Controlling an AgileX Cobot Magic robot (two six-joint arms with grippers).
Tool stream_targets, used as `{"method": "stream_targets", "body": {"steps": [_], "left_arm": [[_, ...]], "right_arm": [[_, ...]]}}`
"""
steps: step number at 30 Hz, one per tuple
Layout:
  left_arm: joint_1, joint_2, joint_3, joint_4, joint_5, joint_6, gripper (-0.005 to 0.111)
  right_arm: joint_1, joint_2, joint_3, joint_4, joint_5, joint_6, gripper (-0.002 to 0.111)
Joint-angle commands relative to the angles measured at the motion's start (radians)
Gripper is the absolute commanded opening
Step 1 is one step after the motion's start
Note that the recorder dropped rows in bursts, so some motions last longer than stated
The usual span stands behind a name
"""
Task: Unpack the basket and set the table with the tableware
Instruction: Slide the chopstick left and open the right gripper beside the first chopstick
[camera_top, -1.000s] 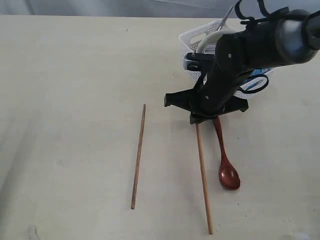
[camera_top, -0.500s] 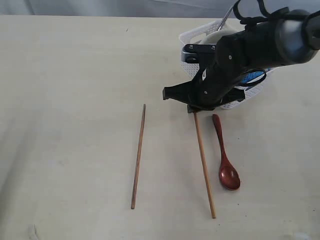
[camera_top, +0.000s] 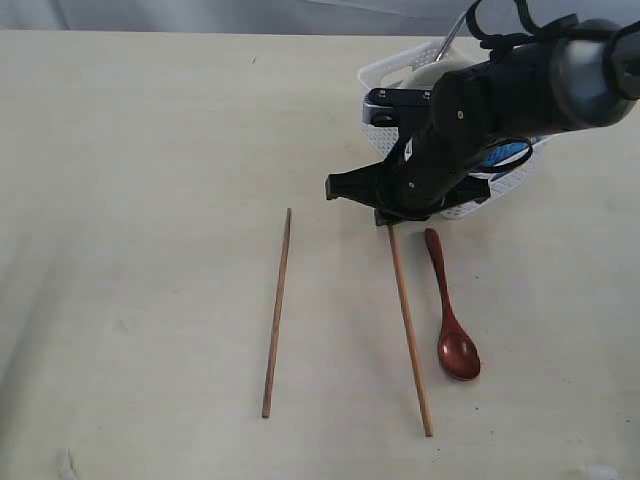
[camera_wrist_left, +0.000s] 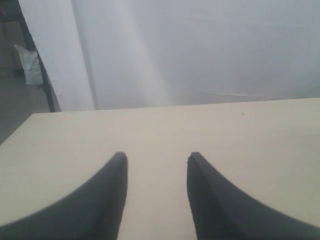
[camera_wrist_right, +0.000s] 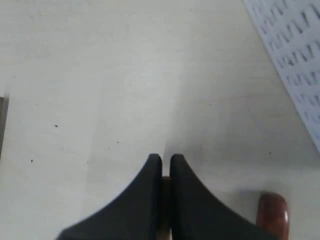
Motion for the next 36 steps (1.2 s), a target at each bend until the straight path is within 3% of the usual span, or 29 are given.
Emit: {"method": "stream_targets", "body": {"steps": [1,12,14,18,20,36], "left_arm": [[-0.008,-0.001,0.003,-0.005,-0.006,-0.005,0.038],[-0.008,-0.001,0.003,-0.005,-0.006,-0.005,0.038],[-0.008,-0.001,0.003,-0.005,-0.006,-0.005,0.038],[-0.008,-0.001,0.003,-0.005,-0.006,-0.005,0.038],[-0.008,-0.001,0.003,-0.005,-0.006,-0.005,0.038],[-0.008,-0.001,0.003,-0.005,-0.006,-0.005,0.038]], "right_arm": [[0.001,-0.001,0.002,-0.004,-0.006,-0.006,0.000],[0.001,-0.001,0.002,0.000,0.012,-0.002,0.000],[0.001,-0.001,0.002,0.000,0.012,-0.002,0.008],[0.001,-0.001,0.002,0.000,0.028,0.014,0.036],[0.001,-0.001,0.002,0.000,0.034,0.033,0.044],[0.001,-0.005,0.002,-0.002,0.039,0.036,0.044]]}}
